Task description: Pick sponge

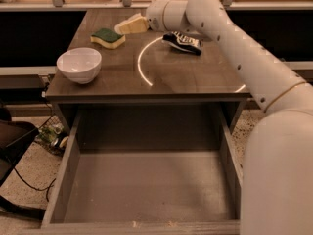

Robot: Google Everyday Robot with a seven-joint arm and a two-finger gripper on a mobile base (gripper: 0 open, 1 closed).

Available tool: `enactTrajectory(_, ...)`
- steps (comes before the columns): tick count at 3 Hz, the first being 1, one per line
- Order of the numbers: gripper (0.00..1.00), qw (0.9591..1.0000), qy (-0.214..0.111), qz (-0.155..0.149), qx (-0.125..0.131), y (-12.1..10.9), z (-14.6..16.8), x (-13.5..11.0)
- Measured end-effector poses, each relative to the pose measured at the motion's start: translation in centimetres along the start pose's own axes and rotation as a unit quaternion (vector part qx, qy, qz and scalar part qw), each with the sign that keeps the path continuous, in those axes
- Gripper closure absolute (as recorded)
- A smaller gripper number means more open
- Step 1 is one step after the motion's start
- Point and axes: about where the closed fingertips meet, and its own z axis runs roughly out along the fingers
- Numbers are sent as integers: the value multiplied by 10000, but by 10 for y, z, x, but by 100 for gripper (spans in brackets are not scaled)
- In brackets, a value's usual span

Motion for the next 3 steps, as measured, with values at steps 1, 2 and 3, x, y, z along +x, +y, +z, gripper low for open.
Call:
enactTrajectory(1,0,9997,175,-19,-143,21,47,20)
enactTrajectory(2,0,9991,282,62,-312,37,71,35)
enactTrajectory(3,0,9973,338,263,-598,57,96,52)
